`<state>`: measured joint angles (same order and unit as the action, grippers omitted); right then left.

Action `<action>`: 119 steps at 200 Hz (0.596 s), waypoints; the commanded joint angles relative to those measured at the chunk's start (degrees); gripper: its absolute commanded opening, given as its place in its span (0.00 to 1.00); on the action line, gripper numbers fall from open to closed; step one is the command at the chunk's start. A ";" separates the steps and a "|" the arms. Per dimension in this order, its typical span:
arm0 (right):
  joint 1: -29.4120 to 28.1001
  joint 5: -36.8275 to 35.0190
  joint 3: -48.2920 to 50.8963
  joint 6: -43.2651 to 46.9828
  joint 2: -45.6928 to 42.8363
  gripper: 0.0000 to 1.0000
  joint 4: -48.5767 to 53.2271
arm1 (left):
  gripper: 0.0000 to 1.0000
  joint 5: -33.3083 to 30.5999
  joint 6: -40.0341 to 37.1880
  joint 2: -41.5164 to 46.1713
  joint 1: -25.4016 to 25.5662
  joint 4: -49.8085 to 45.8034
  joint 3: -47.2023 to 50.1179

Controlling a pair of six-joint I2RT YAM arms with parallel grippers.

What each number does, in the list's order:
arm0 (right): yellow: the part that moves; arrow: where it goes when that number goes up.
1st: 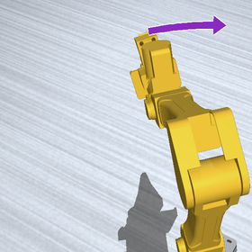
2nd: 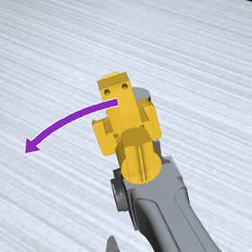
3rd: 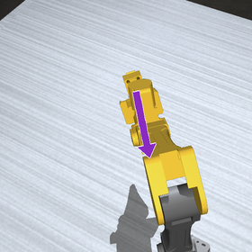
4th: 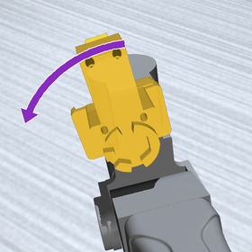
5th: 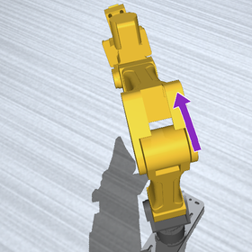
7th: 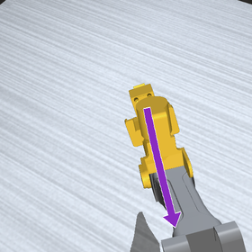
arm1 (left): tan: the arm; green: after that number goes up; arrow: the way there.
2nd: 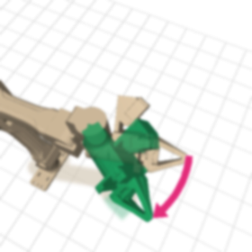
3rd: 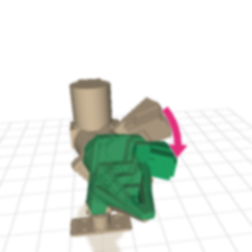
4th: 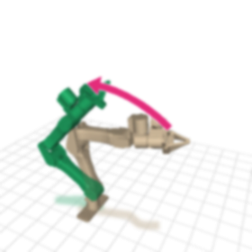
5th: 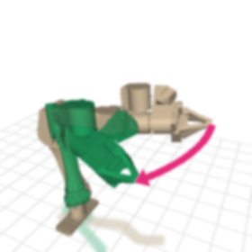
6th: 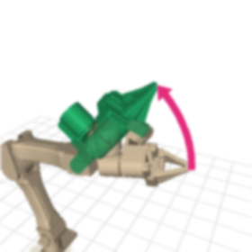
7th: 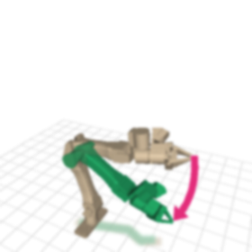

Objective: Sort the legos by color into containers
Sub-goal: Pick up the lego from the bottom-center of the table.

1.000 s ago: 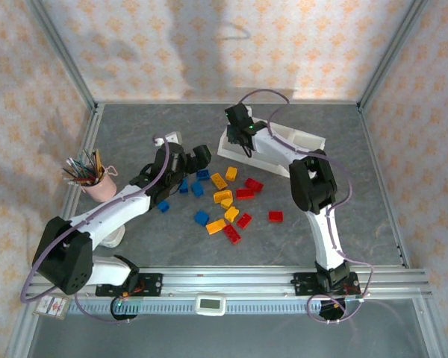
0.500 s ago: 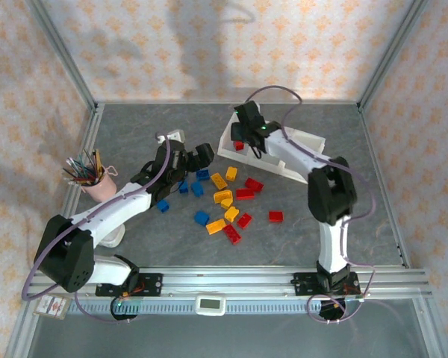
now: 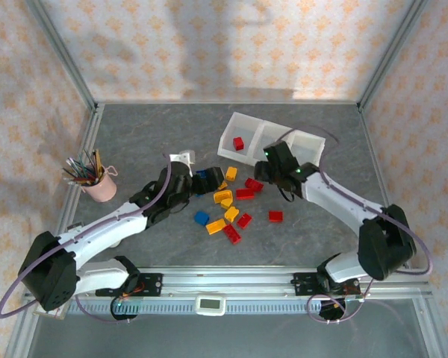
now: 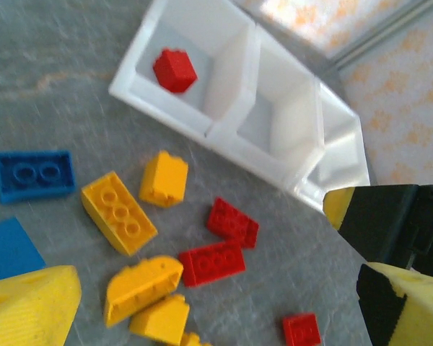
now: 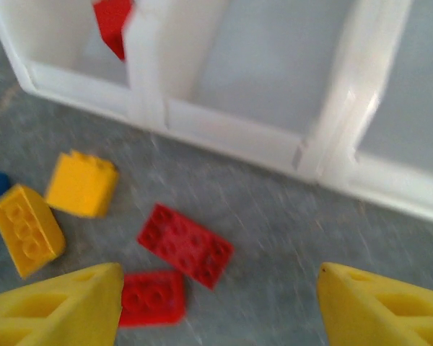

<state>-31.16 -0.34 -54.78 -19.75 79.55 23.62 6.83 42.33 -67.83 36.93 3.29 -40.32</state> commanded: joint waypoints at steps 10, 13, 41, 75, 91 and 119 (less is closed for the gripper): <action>-0.49 -2.24 7.19 -6.80 -6.88 0.75 4.36 | 0.99 -2.64 4.83 1.60 3.05 1.69 2.94; -0.53 -2.14 7.99 -7.16 -7.33 0.75 4.48 | 0.99 -2.76 5.10 1.71 3.35 2.05 3.27; -0.66 -1.89 13.96 -10.84 -10.23 0.79 4.82 | 0.99 -3.95 7.07 2.18 5.40 3.30 5.02; -2.52 1.74 18.46 -13.74 -10.25 0.80 2.29 | 0.99 -4.40 8.59 2.03 6.87 4.89 5.99; -4.55 3.11 19.87 -14.80 -9.43 0.81 0.26 | 0.99 -5.21 8.88 1.68 7.28 4.63 6.11; -7.30 2.10 20.40 -16.02 -6.53 0.81 -1.07 | 0.99 -5.86 9.44 1.31 7.34 5.06 6.88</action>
<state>-36.58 2.44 -34.85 -33.06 70.98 25.06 3.09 50.30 -66.85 43.90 6.48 -34.76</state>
